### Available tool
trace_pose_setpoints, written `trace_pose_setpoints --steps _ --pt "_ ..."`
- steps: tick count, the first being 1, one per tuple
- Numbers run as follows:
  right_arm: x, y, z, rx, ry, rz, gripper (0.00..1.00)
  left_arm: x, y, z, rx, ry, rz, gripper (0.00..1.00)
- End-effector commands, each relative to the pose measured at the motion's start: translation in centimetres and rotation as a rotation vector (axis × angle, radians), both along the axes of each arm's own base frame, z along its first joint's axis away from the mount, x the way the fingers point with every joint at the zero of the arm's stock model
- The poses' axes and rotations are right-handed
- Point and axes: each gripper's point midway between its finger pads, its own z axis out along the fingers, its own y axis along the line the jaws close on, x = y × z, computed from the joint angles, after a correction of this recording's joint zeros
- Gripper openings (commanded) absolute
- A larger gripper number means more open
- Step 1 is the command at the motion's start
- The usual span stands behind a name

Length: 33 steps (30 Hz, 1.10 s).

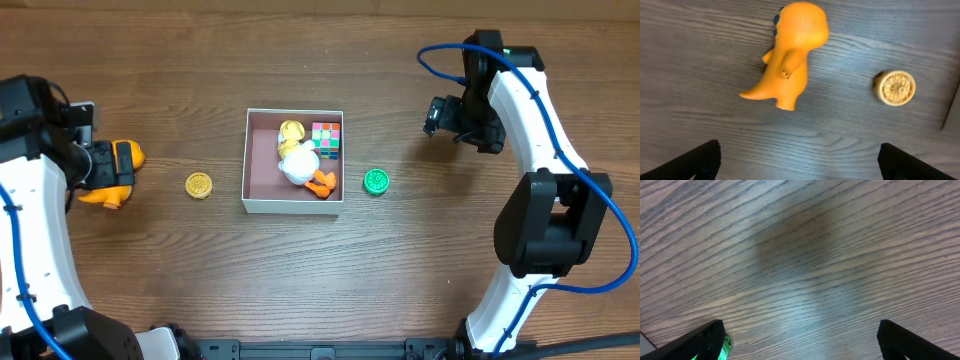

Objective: Pack container
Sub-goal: 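Lower the left gripper and grasp the orange dinosaur toy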

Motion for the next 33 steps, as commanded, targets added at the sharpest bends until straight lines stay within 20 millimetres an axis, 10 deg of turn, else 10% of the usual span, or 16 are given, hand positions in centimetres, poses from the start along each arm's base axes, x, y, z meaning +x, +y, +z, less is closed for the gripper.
trace_pose_setpoints --steps 1,16,33 --pt "0.3 0.0 0.1 0.002 -0.014 0.003 1.00 0.6 0.0 -1.2 0.002 0.044 -0.150 1.00" --pt "0.2 0.0 0.1 0.002 -0.008 0.003 1.00 1.3 1.1 -9.6 -0.079 0.259 -0.066 1.00" --pt "-0.1 0.0 0.1 0.002 0.003 0.003 1.00 4.0 3.1 -10.1 -0.005 0.170 -0.129 1.00"
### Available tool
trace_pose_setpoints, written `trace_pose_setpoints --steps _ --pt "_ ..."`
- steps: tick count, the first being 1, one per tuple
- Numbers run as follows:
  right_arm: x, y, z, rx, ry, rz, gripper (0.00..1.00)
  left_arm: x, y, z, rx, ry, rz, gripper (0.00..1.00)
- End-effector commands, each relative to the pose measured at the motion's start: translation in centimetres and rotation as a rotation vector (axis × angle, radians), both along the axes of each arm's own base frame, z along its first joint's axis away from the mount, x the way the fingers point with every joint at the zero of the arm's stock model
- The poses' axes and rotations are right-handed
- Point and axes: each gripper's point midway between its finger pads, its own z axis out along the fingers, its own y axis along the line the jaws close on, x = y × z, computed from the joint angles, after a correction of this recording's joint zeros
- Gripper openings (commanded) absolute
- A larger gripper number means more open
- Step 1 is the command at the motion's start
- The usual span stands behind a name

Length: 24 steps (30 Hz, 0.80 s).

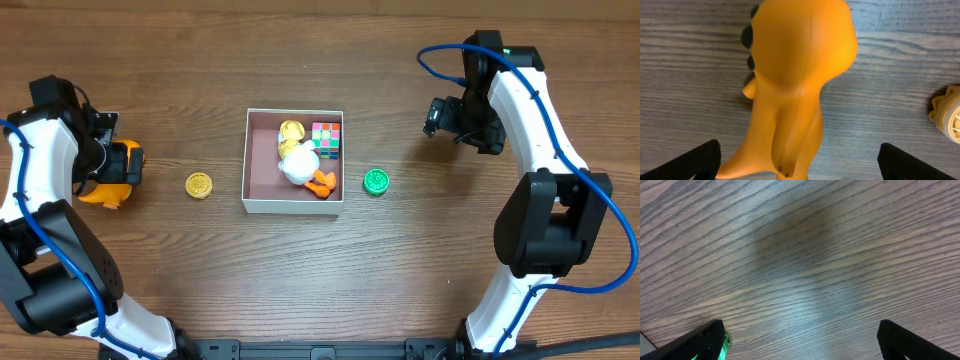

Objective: Pack container
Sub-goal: 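Lower the left gripper and grasp the orange dinosaur toy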

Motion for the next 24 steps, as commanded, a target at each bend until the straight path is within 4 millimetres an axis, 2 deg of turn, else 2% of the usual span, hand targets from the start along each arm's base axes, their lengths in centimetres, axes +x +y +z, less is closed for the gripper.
trace_pose_setpoints --steps 1,5,12,24 --pt "0.2 0.0 0.1 0.002 -0.007 0.003 1.00 0.3 1.0 -0.1 0.013 -0.006 -0.018 1.00" --pt "0.2 0.0 0.1 0.002 -0.011 0.003 1.00 0.3 1.3 -0.5 0.009 -0.001 -0.010 1.00" --pt "0.6 0.0 0.1 0.002 -0.026 0.000 1.00 -0.4 0.9 -3.1 -0.039 0.070 -0.008 1.00" --pt "0.4 0.1 0.1 0.003 -0.018 0.000 1.00 1.0 1.4 -3.3 -0.020 0.020 -0.007 1.00"
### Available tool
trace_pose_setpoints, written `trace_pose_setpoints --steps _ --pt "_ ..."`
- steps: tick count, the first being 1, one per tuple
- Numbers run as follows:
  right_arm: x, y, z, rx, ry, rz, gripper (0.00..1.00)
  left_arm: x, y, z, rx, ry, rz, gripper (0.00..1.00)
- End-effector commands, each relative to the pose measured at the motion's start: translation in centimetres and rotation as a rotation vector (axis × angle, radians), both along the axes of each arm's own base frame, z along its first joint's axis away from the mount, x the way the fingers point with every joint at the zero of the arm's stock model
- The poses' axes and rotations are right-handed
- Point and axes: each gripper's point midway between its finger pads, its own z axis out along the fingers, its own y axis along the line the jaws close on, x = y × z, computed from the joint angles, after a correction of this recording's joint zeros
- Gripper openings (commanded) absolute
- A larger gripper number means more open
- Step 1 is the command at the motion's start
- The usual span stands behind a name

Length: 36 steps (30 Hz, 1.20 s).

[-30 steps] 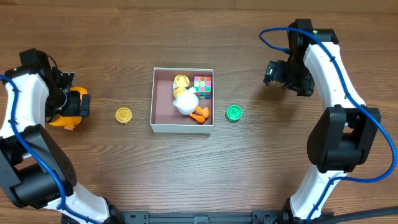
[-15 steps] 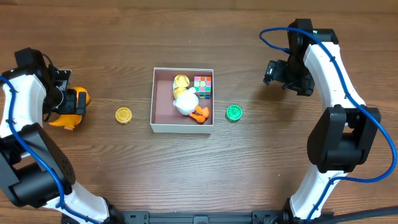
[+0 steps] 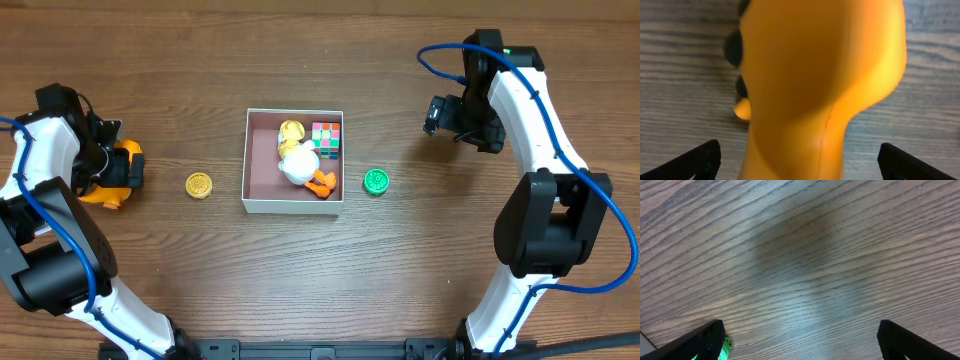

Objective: Pack container
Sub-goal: 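Lower the left gripper and grasp the orange dinosaur toy, then lift the dinosaur and carry it over the box with the left gripper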

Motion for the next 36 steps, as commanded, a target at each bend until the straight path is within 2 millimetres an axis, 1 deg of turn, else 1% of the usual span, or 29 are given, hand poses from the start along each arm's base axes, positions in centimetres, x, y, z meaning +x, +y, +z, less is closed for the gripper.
trace_pose_setpoints --steps 1,7,12,19,28,33,36 --pt "0.0 0.1 0.1 0.006 -0.002 0.001 1.00 0.8 0.5 0.4 0.003 -0.035 -0.010 1.00" --pt "0.0 0.7 0.1 0.043 0.000 0.001 1.00 1.0 0.5 0.4 0.002 -0.044 0.000 1.00" --pt "0.0 0.8 0.1 0.045 0.000 0.001 1.00 1.9 0.0 0.5 -0.029 -0.087 -0.005 1.00" --pt "0.1 0.8 0.1 0.046 -0.003 0.002 1.00 3.0 0.6 0.3 -0.007 -0.126 -0.010 1.00" --pt "0.5 0.8 0.1 0.046 -0.022 0.002 1.00 2.5 0.6 -1.1 -0.009 -0.085 -0.007 1.00" --pt "0.5 0.8 0.1 0.047 -0.022 0.002 1.00 2.3 0.8 -1.3 -0.001 -0.072 -0.006 1.00" --pt "0.5 0.8 0.1 0.047 -0.021 0.002 1.00 2.3 0.8 -1.3 0.000 -0.072 -0.006 0.93"
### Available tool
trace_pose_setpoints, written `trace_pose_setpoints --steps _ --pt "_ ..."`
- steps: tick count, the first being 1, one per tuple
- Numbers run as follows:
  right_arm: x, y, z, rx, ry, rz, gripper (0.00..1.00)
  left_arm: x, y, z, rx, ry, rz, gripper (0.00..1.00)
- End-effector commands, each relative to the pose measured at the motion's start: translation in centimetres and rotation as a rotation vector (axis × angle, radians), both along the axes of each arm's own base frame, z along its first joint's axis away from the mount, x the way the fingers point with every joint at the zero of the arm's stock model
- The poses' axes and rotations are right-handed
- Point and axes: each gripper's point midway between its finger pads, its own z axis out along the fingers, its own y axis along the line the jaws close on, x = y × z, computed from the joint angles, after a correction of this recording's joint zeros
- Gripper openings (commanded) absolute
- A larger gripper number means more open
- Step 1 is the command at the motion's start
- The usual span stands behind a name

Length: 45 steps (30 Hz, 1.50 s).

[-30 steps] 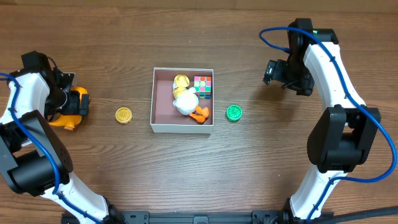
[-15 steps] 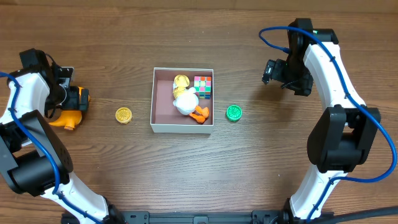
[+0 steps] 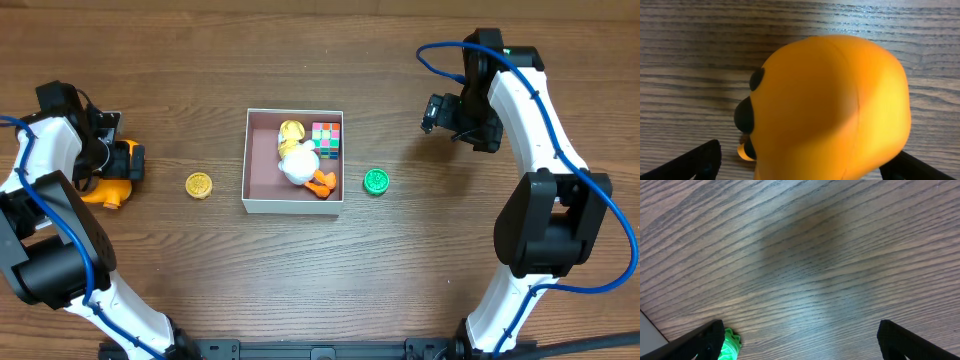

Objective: Pack container
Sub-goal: 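Lift the dinosaur and carry it over the box with the left gripper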

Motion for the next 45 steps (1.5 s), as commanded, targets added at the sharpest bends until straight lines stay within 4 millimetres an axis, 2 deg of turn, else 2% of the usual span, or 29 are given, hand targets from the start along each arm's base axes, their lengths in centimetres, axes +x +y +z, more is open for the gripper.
trace_pose_setpoints --steps 1,4,5,6,8,11,15,20,23,27,29,33,36,39,45 --pt "0.2 0.1 0.1 0.006 -0.008 -0.001 1.00 -0.1 0.4 -0.2 0.004 0.008 -0.002 0.89" --pt "0.1 0.1 0.1 0.006 -0.006 -0.001 1.00 0.0 0.5 -0.2 0.006 0.004 0.001 0.61" --pt "0.1 0.1 0.1 0.006 -0.006 0.000 1.00 0.1 0.5 -0.2 0.007 0.001 0.001 0.55" --pt "0.1 0.1 0.1 0.006 -0.006 -0.001 1.00 0.2 0.5 -0.1 0.008 -0.001 0.002 0.50" --pt "0.1 0.1 0.1 0.006 -0.006 -0.001 1.00 0.4 0.7 0.2 0.009 -0.009 0.021 0.47" --pt "0.1 0.3 0.1 0.018 -0.005 0.001 1.00 1.1 0.9 0.9 0.010 -0.027 0.045 0.33" --pt "0.1 0.8 0.1 0.049 -0.006 0.002 1.00 1.8 1.0 2.3 0.007 -0.042 0.065 0.25" --pt "0.2 0.9 0.1 0.050 -0.009 0.002 1.00 4.5 1.0 6.9 0.021 -0.110 0.093 0.27" --pt "0.2 0.9 0.1 0.050 -0.009 0.002 1.00 6.2 0.0 10.1 0.013 -0.158 0.075 0.27" --pt "0.2 0.9 0.1 0.051 -0.009 0.001 1.00 8.1 -3.3 14.1 -0.012 -0.211 0.008 0.27" --pt "0.2 0.9 0.1 0.051 -0.009 0.001 1.00 8.6 -5.6 15.8 -0.028 -0.222 0.000 0.28" --pt "0.2 0.9 0.1 0.055 -0.009 0.002 1.00 8.6 -11.5 17.9 -0.116 -0.209 -0.016 0.29" --pt "0.2 1.1 0.2 0.066 -0.008 0.002 1.00 7.8 -16.6 18.4 -0.217 -0.168 -0.006 0.29" --pt "0.2 1.3 0.2 0.077 -0.009 0.002 1.00 6.6 -20.8 18.4 -0.307 -0.106 0.020 0.32" --pt "0.2 1.6 0.2 0.089 -0.009 0.003 1.00 4.9 -24.8 18.1 -0.337 -0.023 0.102 0.34"
